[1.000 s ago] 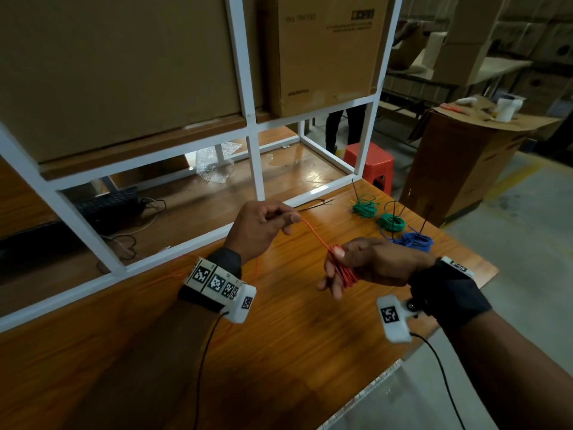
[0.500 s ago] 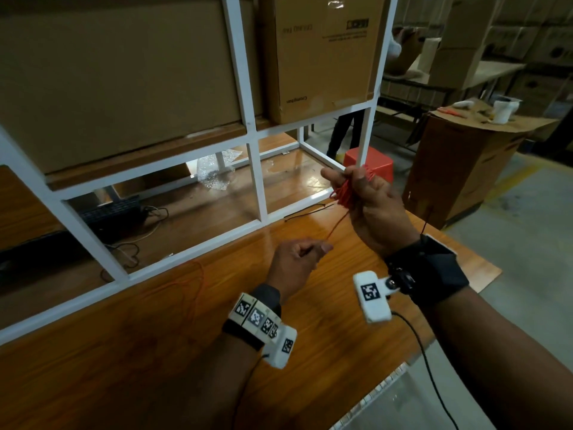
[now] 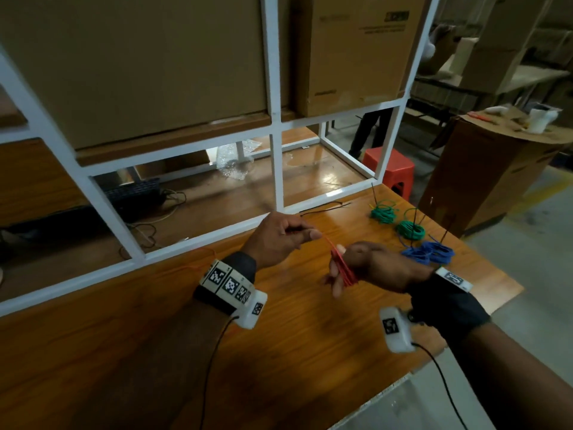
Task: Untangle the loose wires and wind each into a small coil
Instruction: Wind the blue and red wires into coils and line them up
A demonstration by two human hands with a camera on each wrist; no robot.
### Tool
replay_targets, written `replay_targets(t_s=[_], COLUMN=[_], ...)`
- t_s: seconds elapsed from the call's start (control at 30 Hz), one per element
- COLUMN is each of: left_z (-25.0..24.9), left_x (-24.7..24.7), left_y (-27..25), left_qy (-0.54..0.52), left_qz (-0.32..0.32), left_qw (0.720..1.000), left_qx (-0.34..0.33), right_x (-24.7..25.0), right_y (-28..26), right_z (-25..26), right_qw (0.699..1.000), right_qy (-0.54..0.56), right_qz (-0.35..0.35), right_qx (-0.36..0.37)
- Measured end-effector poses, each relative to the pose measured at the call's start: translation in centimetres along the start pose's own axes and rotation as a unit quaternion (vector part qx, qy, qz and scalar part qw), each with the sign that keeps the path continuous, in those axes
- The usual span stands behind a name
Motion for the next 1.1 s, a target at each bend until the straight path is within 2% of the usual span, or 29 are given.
replay_targets(t_s=[0.07, 0.1, 0.17, 0.23, 0.3, 0.37, 0.47, 0.53, 0.57, 0.63, 0.7, 0.77, 0.8, 0.87, 0.93, 1.0, 1.03, 1.1], left_z=[0.0, 0.1, 0.5, 0.8, 1.1, 1.3, 1.8, 2.1, 2.1, 2.2, 2.3, 2.4, 2.6, 2.8, 2.6, 2.0, 1.7, 1.3], left_x=[0.5, 0.5, 0.4, 0.1, -0.3, -0.9, -2.9, -4.5, -5.3, -6.4, -6.8, -6.3, -5.8, -4.5, -2.9, -1.7, -1.2, -0.4], left_y=[0.4, 0.5, 0.8, 1.0, 1.1, 1.1, 0.5, -0.4, -0.9, -1.8, -2.6, -3.1, -3.2, -3.1, -2.6, -1.9, -1.5, -0.9], left_qy=[-0.012, -0.011, -0.019, -0.044, -0.069, -0.116, -0.191, -0.184, -0.177, -0.178, -0.19, -0.18, -0.162, -0.102, -0.04, -0.007, 0.003, 0.001], left_qz=[-0.007, -0.005, 0.007, 0.012, -0.004, -0.033, -0.046, -0.023, -0.007, 0.018, 0.02, 0.007, -0.005, -0.026, -0.015, 0.004, 0.009, 0.005], left_qw=[1.0, 1.0, 1.0, 0.999, 0.998, 0.993, 0.98, 0.981, 0.981, 0.979, 0.977, 0.978, 0.982, 0.989, 0.995, 0.996, 0.997, 0.998], left_qx=[-0.002, 0.0, 0.004, -0.007, -0.012, 0.0, 0.022, 0.058, 0.075, 0.092, 0.095, 0.1, 0.102, 0.102, 0.094, 0.088, 0.079, 0.061], right_x=[0.0, 0.0, -0.3, -0.6, -0.8, -1.1, -1.2, -0.7, -0.1, 1.1, 2.0, 2.9, 3.4, 4.2, 3.9, 2.1, 1.2, -0.1], right_y=[0.2, 0.2, 0.2, 0.3, 0.4, 0.6, 0.9, 1.3, 1.6, 2.0, 2.4, 3.0, 3.3, 3.8, 3.7, 2.9, 2.5, 1.8], right_z=[-0.5, -0.6, -0.6, -0.6, -0.5, 0.3, 2.3, 3.8, 4.3, 4.8, 4.4, 2.9, 2.0, 0.6, 0.5, 1.0, 1.2, 1.4], right_qw=[0.992, 0.988, 0.986, 0.982, 0.969, 0.941, 0.875, 0.83, 0.822, 0.844, 0.872, 0.87, 0.863, 0.843, 0.854, 0.905, 0.94, 0.982], right_qy=[0.115, 0.14, 0.134, 0.119, 0.153, 0.244, 0.383, 0.457, 0.469, 0.376, 0.155, -0.07, -0.18, -0.355, -0.425, -0.39, -0.32, -0.179], right_qz=[0.015, 0.028, 0.062, 0.089, 0.101, 0.117, 0.12, 0.059, -0.012, -0.202, -0.353, -0.426, -0.429, -0.377, -0.288, -0.171, -0.117, -0.049], right_qx=[0.048, 0.058, 0.073, 0.115, 0.163, 0.203, 0.271, 0.314, 0.324, 0.324, 0.301, 0.236, 0.196, 0.143, 0.083, -0.001, -0.036, -0.043])
Point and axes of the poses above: each hand's wrist, its own y-axis towards the middle knuckle, its own x-axis out of the back of the hand, z = x × y, the point moved 1 cm from there along y, towards the middle knuckle, and after that the axes turned 8 degrees about -x, right-handed, at the moved point
